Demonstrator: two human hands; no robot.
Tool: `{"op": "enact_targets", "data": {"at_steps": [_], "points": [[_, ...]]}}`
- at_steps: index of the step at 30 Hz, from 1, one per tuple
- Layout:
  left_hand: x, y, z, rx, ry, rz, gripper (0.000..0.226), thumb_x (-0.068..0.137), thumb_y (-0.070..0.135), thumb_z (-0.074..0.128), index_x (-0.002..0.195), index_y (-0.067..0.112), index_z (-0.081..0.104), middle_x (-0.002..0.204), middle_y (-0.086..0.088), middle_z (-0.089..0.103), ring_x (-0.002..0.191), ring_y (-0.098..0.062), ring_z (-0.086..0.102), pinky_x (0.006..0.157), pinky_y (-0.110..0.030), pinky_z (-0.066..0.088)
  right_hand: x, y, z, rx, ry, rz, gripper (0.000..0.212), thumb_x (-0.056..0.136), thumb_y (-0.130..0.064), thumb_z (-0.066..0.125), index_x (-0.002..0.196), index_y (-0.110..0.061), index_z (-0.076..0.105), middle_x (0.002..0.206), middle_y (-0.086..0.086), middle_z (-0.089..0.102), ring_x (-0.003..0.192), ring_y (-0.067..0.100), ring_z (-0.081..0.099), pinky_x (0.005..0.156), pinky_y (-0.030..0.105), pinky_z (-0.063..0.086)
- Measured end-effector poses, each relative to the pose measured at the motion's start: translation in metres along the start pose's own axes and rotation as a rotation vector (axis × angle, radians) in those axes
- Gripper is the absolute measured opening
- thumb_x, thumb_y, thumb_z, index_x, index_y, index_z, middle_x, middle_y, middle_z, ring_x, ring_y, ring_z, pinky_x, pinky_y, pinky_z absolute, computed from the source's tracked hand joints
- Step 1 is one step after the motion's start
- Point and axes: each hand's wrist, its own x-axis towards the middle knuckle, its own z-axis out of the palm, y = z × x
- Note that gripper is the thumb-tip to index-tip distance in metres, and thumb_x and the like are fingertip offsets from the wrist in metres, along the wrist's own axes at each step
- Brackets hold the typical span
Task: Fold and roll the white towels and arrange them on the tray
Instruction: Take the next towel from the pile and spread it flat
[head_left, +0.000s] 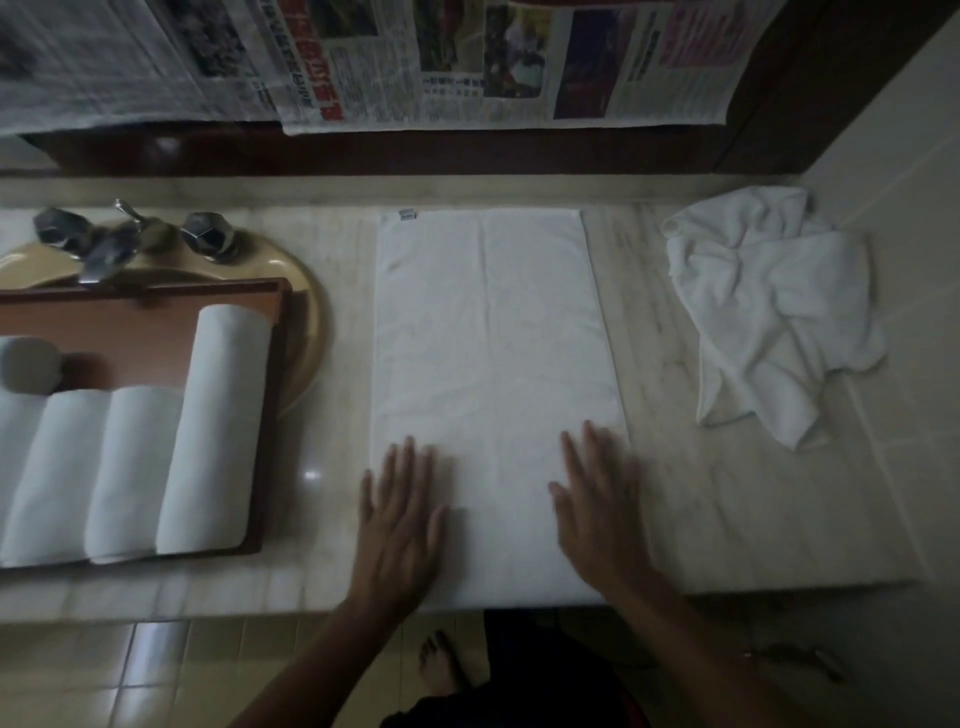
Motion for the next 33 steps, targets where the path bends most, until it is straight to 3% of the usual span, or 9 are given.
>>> {"op": "enact_targets", "data": {"at_steps": [3,7,22,25,28,33], "points": [[-0.002,0.020,0.015,-0.002,-0.099,0.093,0.066,0.108,0.048,0.028,0.165,0.018,0.013,0.173,-0.004,0.002,0.160,-0.025,0.001,0.126,-0.057,0.011,-0.010,-0.026,0.009,-0.025,-0.071,-0.032,0.061,0.106,-0.046,0.033,0.162,-0.022,0.028,0.171,0.007,0.014,0.159,0.025,0.005,0.126,0.058,0.008],[-0.010,-0.001,0.011,0.107,-0.141,0.097,0.067,0.108,0.052,0.027,0.165,0.021,0.010,0.173,-0.002,-0.002,0.160,-0.023,-0.002,0.126,-0.059,0.015,-0.013,-0.016,0.006,-0.056,-0.108,-0.014,0.061,0.107,-0.048,0.029,0.162,-0.023,0.027,0.171,0.002,0.015,0.159,0.022,0.006,0.125,0.055,0.013],[-0.058,0.001,0.002,0.107,-0.172,0.092,0.068,0.107,0.055,0.024,0.165,0.023,0.008,0.173,-0.001,-0.004,0.159,-0.023,-0.007,0.128,-0.053,0.007,-0.064,-0.036,0.001,-0.015,-0.141,0.026,0.061,0.104,-0.049,0.030,0.161,-0.026,0.030,0.171,0.002,0.019,0.158,0.023,0.012,0.127,0.050,0.012],[-0.047,0.011,-0.008,0.094,-0.173,0.066,0.069,0.102,0.054,0.035,0.162,0.019,0.027,0.171,-0.008,0.018,0.158,-0.030,0.012,0.124,-0.054,0.019,-0.049,-0.032,-0.012,0.048,-0.125,0.022,0.060,0.100,-0.049,0.038,0.153,-0.023,0.047,0.164,0.004,0.036,0.150,0.027,0.031,0.122,0.049,0.028],[-0.024,0.028,-0.019,0.076,-0.132,0.017,0.056,0.094,0.045,0.051,0.142,0.017,0.050,0.150,-0.008,0.048,0.140,-0.031,0.043,0.110,-0.050,0.038,-0.019,-0.018,-0.024,0.174,-0.065,0.060,0.046,0.100,-0.033,0.056,0.144,-0.019,0.057,0.155,0.005,0.047,0.141,0.026,0.042,0.116,0.043,0.038],[0.031,0.075,-0.020,0.009,-0.053,-0.055,0.041,0.096,0.034,0.063,0.133,0.016,0.060,0.133,-0.007,0.059,0.123,-0.029,0.053,0.100,-0.045,0.047,0.058,0.009,-0.035,0.261,0.035,0.069,0.036,0.093,-0.016,0.064,0.128,-0.009,0.068,0.141,0.014,0.059,0.131,0.033,0.054,0.111,0.042,0.043]]}}
